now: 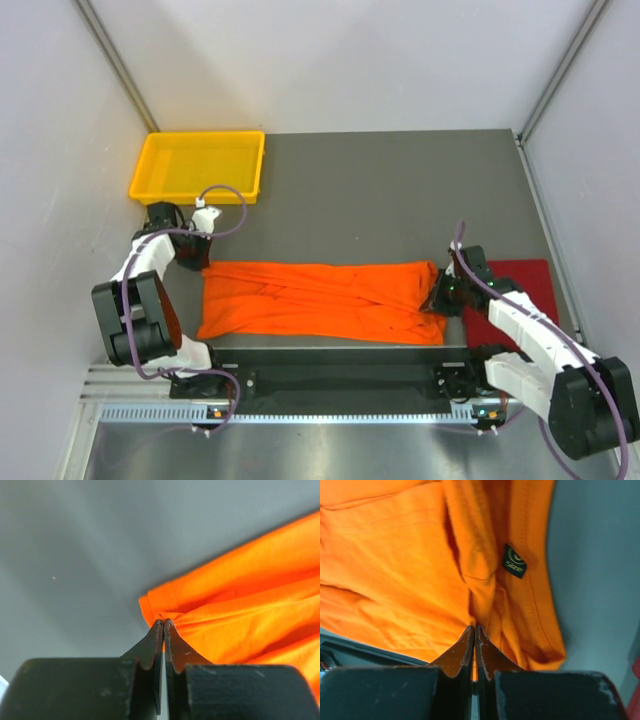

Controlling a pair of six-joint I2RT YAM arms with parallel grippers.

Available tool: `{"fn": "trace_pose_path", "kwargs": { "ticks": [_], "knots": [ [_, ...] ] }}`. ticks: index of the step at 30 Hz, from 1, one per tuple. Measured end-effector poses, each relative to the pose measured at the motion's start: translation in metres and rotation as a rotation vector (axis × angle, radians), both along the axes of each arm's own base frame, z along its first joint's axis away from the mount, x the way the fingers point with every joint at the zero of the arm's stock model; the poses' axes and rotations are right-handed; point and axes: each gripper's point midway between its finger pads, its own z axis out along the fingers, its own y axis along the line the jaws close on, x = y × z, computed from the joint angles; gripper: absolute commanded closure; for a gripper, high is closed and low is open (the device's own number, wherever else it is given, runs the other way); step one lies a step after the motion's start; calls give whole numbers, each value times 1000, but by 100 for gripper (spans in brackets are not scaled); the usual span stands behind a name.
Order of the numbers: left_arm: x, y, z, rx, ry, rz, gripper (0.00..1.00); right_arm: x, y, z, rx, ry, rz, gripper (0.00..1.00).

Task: Fold and stack the t-shirts
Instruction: Fold the tshirt

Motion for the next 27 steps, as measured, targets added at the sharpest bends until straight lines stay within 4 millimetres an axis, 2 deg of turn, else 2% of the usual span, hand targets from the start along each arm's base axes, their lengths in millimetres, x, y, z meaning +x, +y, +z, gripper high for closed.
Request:
{"fn": "trace_pose_path", "kwargs": {
  "ticks": [1,2,3,6,9,11,14,17,18,21,24,25,27],
  "knots": [
    [-2,1,-1,1,6,-8,85,-2,-1,-3,-4,10,-8,96],
    [-6,2,-1,-4,16,-17,70,-2,-2,-4,-10,15,-18,85],
    [-12,3,-1,-14,34,-31,65,-2,-4,-5,-15,17,-28,68],
    [-26,11,9,-33,67,-68,49,-2,-11,-8,-57,21,-53,55],
    [-39,21,28,-17,63,-136,47,-1,-20,0,-99,5,-73,55],
    [-46,19,39,-6,43,-177,47,7,-22,16,-107,-43,-84,56],
    [-41,12,50,-10,-11,-186,50,27,-14,50,-99,-153,-65,64],
    [-19,5,58,-23,-74,-131,53,43,19,78,-66,-255,44,79],
    [-10,4,60,-18,-97,-108,53,49,37,88,-47,-285,101,88],
    [20,-6,61,6,-144,-55,57,74,89,108,-7,-345,228,100],
    [41,-23,45,15,-122,-46,60,101,154,104,24,-355,361,100],
    [43,-28,35,13,-100,-47,60,108,177,96,35,-346,405,100],
    [42,-32,18,7,-44,-37,61,114,209,81,47,-330,467,100]
  ]
}}
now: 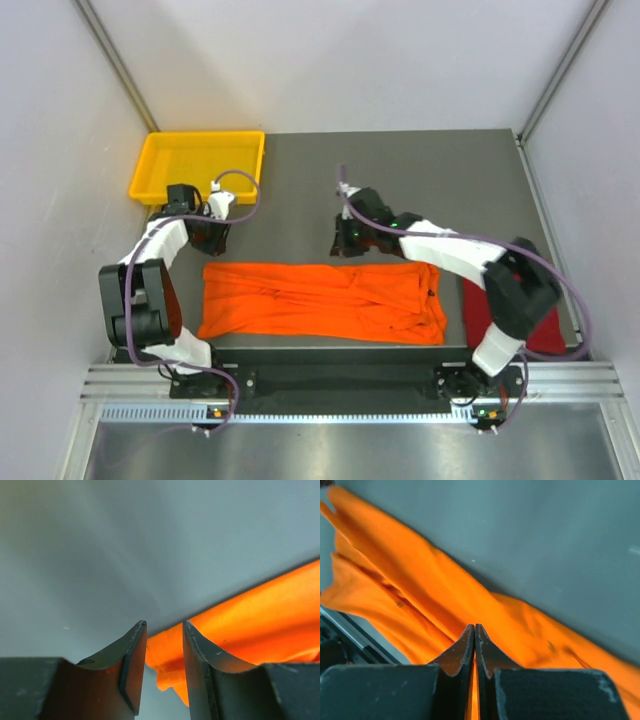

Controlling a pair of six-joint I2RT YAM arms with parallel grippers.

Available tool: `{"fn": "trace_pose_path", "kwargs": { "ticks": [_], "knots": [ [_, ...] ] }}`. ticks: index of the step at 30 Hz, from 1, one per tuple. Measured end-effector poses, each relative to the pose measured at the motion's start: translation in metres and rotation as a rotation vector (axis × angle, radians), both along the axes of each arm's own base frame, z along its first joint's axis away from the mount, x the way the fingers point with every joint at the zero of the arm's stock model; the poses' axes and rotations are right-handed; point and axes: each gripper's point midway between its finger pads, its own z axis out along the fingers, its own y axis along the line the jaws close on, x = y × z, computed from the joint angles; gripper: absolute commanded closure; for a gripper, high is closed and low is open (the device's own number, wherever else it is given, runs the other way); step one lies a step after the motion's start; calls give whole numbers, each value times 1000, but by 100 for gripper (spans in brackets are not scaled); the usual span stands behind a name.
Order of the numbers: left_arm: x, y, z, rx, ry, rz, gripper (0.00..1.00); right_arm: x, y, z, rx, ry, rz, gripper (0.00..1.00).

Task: Fold and stack the t-shirts
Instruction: Fold the tshirt

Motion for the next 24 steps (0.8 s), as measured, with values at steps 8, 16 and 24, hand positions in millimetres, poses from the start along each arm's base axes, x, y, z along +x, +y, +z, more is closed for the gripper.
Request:
{"fn": "trace_pose_path", "kwargs": {
  "ticks": [8,16,24],
  "knots": [
    [-41,3,-30,28,101,14,60,-31,58,-72,-73,124,176,100],
    [-67,6,-31,75,87,-32,60,-73,57,-95,-76,177,233,100],
    [-92,24,-44,130,152,-8,55,-81,50,-91,-71,172,215,100]
  ]
}}
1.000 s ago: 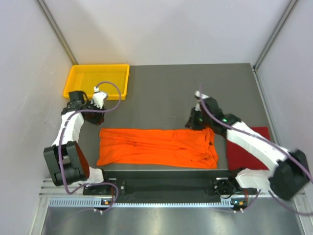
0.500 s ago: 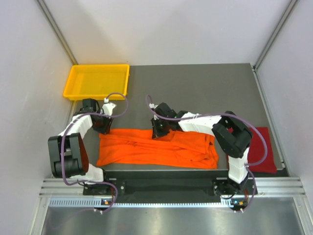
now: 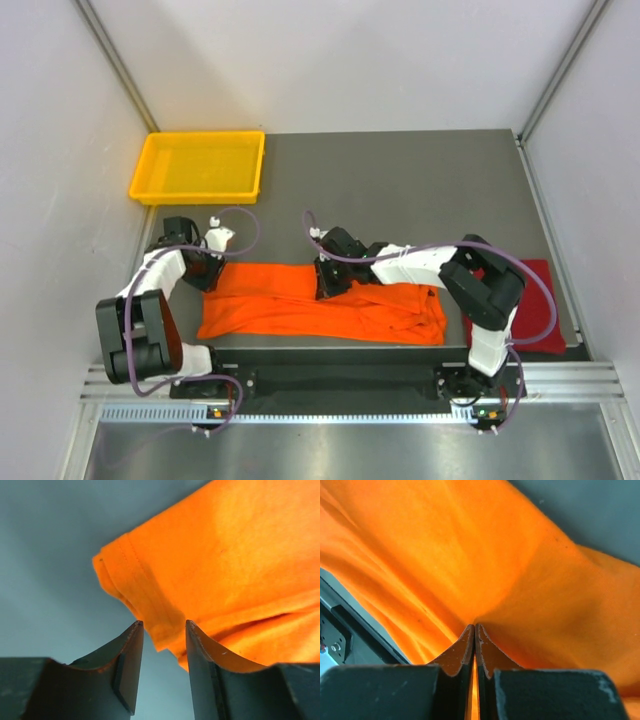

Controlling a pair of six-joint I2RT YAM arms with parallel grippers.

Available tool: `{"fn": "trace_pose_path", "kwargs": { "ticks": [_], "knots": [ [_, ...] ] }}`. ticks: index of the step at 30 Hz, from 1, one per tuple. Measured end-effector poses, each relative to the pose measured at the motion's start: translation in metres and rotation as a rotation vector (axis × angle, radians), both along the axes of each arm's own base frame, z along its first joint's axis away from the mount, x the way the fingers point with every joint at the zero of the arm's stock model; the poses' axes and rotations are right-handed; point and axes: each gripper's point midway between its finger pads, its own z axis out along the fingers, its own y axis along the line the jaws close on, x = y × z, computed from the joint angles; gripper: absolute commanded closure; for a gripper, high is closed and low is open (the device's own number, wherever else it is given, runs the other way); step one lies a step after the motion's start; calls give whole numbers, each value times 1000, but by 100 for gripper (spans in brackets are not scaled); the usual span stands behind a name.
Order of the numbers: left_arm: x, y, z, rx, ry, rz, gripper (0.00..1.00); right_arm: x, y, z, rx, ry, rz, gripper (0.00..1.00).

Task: Fold and stack the t-shirts
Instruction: Fold the tshirt

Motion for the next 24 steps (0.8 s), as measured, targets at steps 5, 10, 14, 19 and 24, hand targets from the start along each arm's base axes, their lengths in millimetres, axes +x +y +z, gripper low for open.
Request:
{"fn": "trace_pose_path", "kwargs": {
  "ticks": [5,10,14,19,24],
  "knots": [
    [18,-3,34,-24,-77,3,52,7,-13,7,-45,-31,-43,86],
    [51,2,67,-21,-207,53,42,39,-62,72,-36,-167,-221,47],
    [58,5,54,-25,-182,97,35,84,-155,111,-29,-278,-507,32],
    [59,6,22,-32,-95,123,33,87,-261,68,-218,-216,-754,31],
    [59,4,4,-45,-55,126,36,71,-290,30,-304,-113,-775,41]
  ]
}}
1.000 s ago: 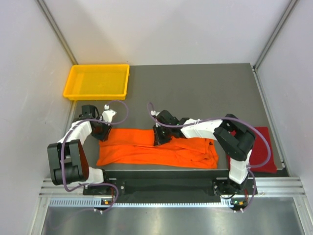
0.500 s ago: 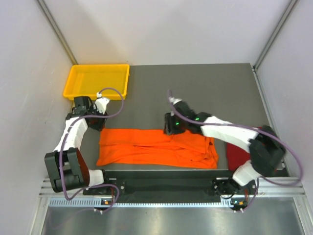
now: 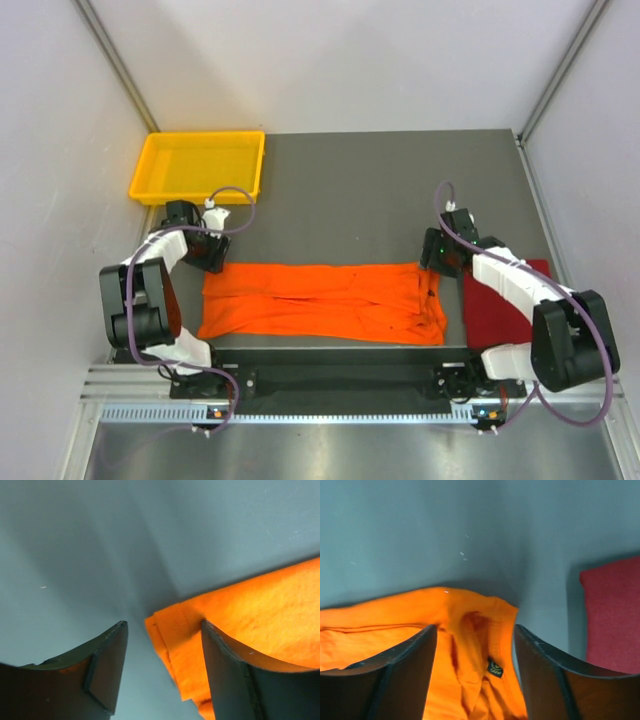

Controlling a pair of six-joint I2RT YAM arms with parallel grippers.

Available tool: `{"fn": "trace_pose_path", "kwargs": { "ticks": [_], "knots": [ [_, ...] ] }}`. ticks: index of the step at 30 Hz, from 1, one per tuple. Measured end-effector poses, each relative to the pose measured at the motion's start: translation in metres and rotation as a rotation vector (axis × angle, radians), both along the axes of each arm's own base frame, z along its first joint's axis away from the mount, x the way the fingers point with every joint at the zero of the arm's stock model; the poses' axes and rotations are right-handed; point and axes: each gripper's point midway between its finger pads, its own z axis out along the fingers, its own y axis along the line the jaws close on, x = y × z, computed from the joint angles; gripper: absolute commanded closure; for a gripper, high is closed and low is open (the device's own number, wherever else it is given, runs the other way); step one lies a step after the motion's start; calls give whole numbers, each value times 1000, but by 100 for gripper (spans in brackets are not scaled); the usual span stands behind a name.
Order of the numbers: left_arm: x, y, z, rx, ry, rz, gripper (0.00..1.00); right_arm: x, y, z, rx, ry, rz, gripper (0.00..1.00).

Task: Fold and stack the t-shirts
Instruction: Fold the tshirt

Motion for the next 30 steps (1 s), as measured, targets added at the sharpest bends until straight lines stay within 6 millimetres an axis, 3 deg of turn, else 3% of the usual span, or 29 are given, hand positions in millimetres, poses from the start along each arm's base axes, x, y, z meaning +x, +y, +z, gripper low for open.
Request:
{"fn": "trace_pose_path", "kwargs": {
  "ticks": [2,4,5,7,8,10,15,19,21,22,24,26,27,30],
  "knots": [
    [-2,-2,-5,-13,7,0,41,-4,-2,-11,11,26,9,54],
    [-5,-6,-8,-31,12,2,55,-10,-2,-21,19,55,22,64],
    [-6,-8,-9,-40,9,0,60,-12,-1,-25,23,61,25,73],
    [-8,-12,-9,-61,7,-3,94,-13,-2,-30,29,71,33,83],
    [-10,-15,-9,-71,4,-10,100,-12,-2,-32,35,73,28,93],
    [-13,-18,-9,-69,-8,-29,100,-7,-5,-34,45,69,19,100],
    [-21,-14,-9,-34,-35,-36,100,11,-1,-36,87,49,37,100],
    [-29,-14,-9,-23,-21,-48,100,52,12,-34,116,23,74,100],
    [-36,-15,-9,-25,3,-59,90,75,18,-33,126,11,86,100],
    [-41,-16,-9,-27,18,-64,79,89,22,-32,130,3,94,100],
    [-53,-19,-8,-39,59,-86,45,115,29,-31,142,-9,103,100],
    [-64,-24,-4,-60,95,-96,31,149,39,-30,161,-25,119,100],
    [-67,-26,-1,-71,106,-100,19,165,44,-29,173,-39,126,100],
    [-70,-31,13,-100,114,-108,18,218,60,-27,204,-69,143,100]
  ]
}}
